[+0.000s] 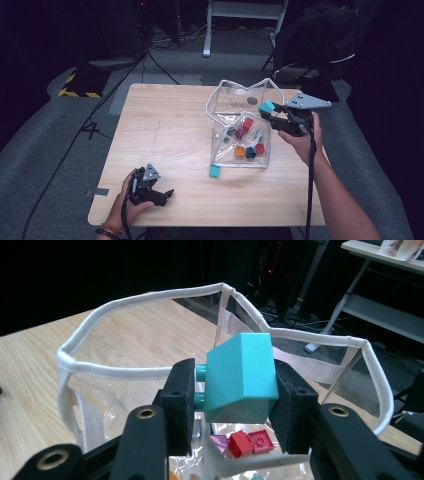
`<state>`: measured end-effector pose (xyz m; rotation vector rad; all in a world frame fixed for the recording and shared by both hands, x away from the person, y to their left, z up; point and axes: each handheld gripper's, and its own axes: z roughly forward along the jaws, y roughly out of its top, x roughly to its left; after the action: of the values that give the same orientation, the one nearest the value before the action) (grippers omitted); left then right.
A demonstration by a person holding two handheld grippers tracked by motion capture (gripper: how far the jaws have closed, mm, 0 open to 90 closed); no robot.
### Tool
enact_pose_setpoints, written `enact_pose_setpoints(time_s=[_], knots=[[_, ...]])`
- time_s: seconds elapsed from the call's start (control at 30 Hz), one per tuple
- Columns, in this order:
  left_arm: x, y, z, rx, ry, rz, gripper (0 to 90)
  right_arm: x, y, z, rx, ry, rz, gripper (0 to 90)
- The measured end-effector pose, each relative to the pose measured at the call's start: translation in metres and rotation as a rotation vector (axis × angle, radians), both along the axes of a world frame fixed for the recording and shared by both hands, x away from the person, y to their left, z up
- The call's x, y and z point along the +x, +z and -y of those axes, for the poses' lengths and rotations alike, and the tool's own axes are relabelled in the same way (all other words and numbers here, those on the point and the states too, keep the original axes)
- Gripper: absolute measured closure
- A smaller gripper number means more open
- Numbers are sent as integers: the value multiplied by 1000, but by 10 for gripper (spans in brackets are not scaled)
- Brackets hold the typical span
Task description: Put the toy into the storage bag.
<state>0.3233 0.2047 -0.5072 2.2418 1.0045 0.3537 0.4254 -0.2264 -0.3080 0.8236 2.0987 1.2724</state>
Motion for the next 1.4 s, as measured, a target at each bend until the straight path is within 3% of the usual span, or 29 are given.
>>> enact_pose_setpoints(time_s=[0.27,0.83,1.1,1.4], knots=[[0,0,0,0,0,0,1,16,-1,-3,0,-34,-21,579],[0,0,0,1,0,0,1,33,-12,-3,-13,-85,-55,550],[0,0,0,0,0,0,1,20,-7,-4,3,-45,-29,553],[0,0,0,0,0,0,1,-13,4,-7,15,42,23,557]])
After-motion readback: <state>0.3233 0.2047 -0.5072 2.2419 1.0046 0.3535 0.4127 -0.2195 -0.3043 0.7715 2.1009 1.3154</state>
